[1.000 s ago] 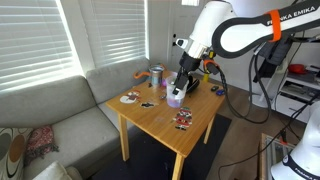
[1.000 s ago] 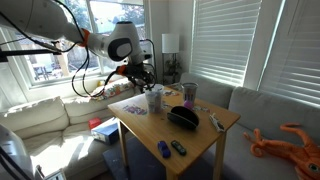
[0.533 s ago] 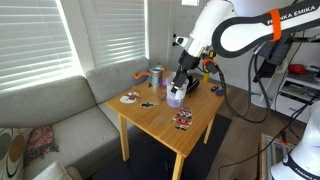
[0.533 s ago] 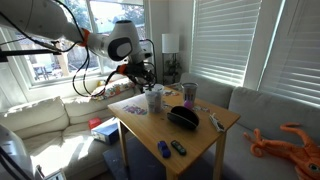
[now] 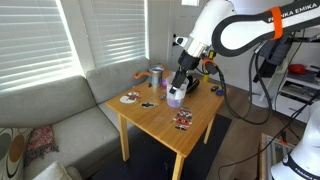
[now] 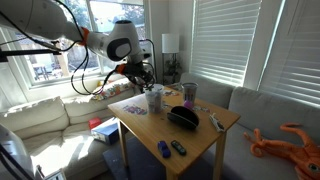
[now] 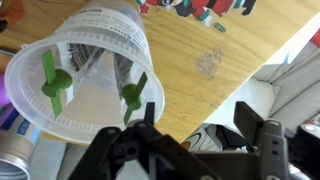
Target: Pick up the clear cup and pour all its contents onto the table, put the clear cup back onto the table, pick up one of the sachets with a green lid and place it right way up on the table
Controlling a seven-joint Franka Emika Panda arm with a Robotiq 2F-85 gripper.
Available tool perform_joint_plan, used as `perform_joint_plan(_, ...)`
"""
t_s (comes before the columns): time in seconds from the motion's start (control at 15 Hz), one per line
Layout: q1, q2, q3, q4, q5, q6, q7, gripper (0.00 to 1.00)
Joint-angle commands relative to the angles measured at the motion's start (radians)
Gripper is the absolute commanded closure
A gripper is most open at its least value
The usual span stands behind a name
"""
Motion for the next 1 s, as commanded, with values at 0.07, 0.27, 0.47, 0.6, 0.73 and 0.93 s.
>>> perform_joint_plan(0.07, -0.007, 0.016, 0.0, 0.009, 0.012, -0.011, 0.001, 0.57)
perform_joint_plan(0.27, -0.01, 0.018, -0.002, 0.008, 0.014, -0.012, -0.003, 0.78)
perform_joint_plan(0.47, -0.018, 0.015, -0.008, 0.008, 0.019, -0.018, -0.006, 0.98)
perform_joint_plan(0.6, -0.017, 0.006, -0.023, 0.008, 0.055, -0.026, -0.024, 1.0)
perform_joint_plan(0.73, -0.014, -0.006, -0.046, 0.011, 0.111, -0.034, -0.049, 0.98)
perform_joint_plan(0.93, -0.004, -0.028, -0.098, 0.007, 0.261, -0.059, -0.137, 0.99)
